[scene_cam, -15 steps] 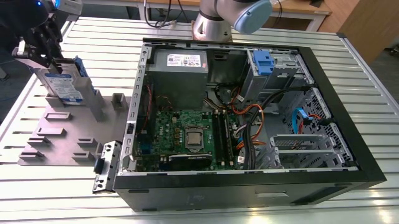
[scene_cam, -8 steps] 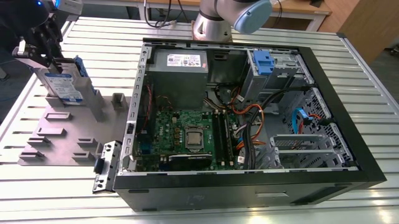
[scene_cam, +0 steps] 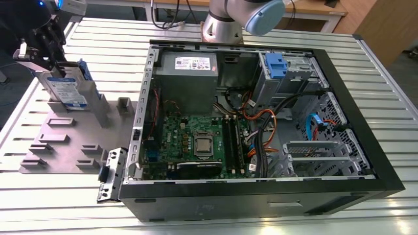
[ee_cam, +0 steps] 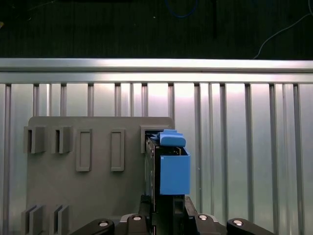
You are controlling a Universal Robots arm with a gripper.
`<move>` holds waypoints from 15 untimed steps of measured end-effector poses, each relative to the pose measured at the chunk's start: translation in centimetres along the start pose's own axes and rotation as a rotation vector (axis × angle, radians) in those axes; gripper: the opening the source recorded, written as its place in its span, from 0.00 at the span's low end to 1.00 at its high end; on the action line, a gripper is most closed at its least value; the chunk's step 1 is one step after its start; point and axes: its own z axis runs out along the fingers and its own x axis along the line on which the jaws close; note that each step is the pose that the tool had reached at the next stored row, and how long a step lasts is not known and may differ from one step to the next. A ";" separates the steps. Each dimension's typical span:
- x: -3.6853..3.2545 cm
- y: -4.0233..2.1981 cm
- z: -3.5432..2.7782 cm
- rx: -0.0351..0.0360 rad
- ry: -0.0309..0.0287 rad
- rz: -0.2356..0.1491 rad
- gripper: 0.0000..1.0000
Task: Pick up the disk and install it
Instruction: 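Pick up the disk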
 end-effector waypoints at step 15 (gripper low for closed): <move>-0.02 0.01 -0.28 -0.0003 -0.0008 0.000 0.35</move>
